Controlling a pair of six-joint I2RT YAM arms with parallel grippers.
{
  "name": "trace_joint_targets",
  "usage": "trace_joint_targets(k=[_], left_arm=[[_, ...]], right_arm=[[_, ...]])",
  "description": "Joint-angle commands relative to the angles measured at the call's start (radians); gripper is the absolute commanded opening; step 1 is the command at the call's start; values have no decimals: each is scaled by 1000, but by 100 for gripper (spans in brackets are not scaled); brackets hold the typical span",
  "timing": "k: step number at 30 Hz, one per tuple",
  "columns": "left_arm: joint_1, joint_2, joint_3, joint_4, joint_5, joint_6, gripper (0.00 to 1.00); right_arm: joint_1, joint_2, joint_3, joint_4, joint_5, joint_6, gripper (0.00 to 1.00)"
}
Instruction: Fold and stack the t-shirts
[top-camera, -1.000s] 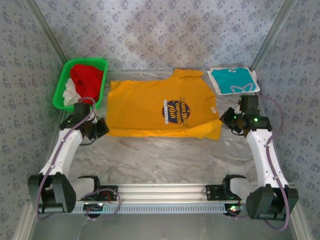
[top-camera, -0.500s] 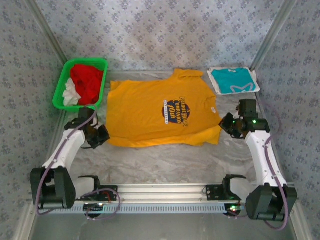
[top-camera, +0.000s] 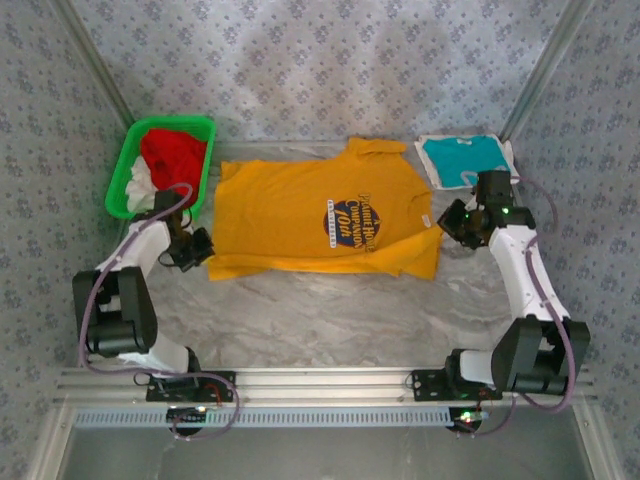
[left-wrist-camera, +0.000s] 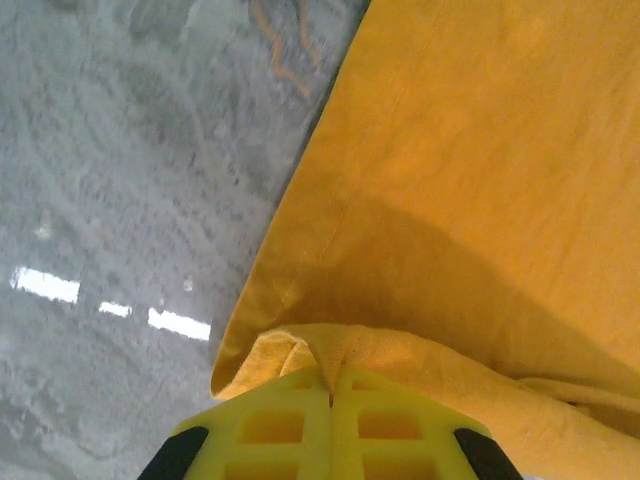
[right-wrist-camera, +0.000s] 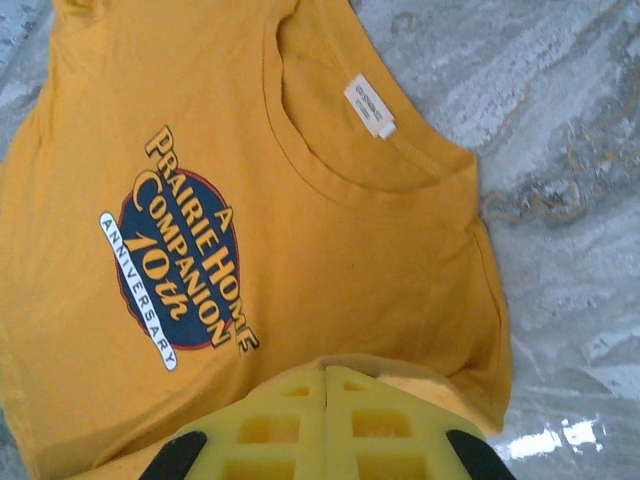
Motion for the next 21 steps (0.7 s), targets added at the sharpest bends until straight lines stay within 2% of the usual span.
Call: trace_joint_targets(k=[1, 11, 21], left_arm=[[8, 47, 57, -25, -5, 58, 0], [-7, 141, 222, -145, -28, 154, 0], [-38, 248, 362, -188, -41, 174, 0]], right_arm=[[-8, 34, 54, 12, -5, -19, 0], [-10, 105, 115, 12, -21, -18, 0], [-13, 181, 173, 35, -26, -16, 0]])
